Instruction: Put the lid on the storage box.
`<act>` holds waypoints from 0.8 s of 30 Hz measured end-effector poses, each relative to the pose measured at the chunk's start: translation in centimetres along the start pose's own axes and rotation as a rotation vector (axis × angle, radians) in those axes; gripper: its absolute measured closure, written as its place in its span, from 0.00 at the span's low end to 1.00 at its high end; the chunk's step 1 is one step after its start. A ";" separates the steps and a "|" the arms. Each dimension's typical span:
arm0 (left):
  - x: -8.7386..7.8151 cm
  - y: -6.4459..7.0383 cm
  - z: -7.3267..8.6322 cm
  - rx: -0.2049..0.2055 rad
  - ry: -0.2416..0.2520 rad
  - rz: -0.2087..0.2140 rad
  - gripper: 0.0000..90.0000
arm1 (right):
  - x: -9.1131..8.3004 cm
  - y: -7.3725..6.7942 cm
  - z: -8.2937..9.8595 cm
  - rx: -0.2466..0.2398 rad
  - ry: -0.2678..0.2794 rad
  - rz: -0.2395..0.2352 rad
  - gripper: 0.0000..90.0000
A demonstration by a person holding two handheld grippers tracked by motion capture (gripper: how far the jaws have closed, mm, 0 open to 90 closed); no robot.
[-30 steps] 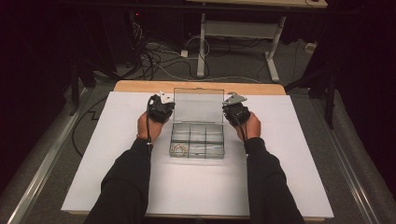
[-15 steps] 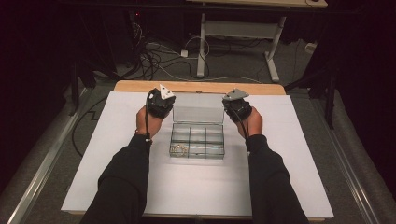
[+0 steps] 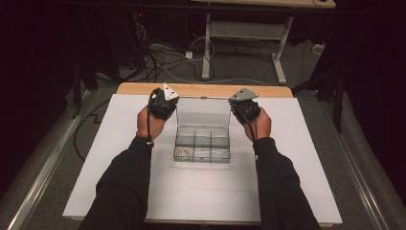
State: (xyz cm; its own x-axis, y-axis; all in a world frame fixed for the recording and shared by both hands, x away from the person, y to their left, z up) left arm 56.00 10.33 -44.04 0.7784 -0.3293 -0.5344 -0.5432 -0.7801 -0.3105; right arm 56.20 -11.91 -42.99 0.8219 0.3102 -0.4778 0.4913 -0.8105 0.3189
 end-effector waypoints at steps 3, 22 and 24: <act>-0.2 0.1 0.0 0.015 -0.006 -0.001 0.97 | -0.3 0.0 -0.2 0.019 0.014 -0.005 1.00; -1.4 0.7 0.3 -0.081 0.041 0.054 0.97 | -1.2 -0.5 -0.2 0.051 0.064 -0.001 1.00; -1.5 0.7 0.3 -0.086 0.049 0.051 0.97 | -1.3 -0.6 -0.2 0.052 0.068 0.003 1.00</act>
State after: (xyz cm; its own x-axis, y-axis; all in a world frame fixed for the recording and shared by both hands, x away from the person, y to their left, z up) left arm 54.40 10.45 -43.69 0.7660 -0.3939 -0.5080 -0.5552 -0.8038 -0.2139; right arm 54.89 -11.71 -42.35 0.8420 0.3388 -0.4197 0.4743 -0.8357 0.2768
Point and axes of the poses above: each handheld gripper's, and its own axes: x roughly forward along the jaws, z roughly out of its underside, y roughly to its right, the point moved 9 cm from there along x, roughly forward along the jaws, and after that the axes turned 3 degrees about x, right-handed, at the moved point
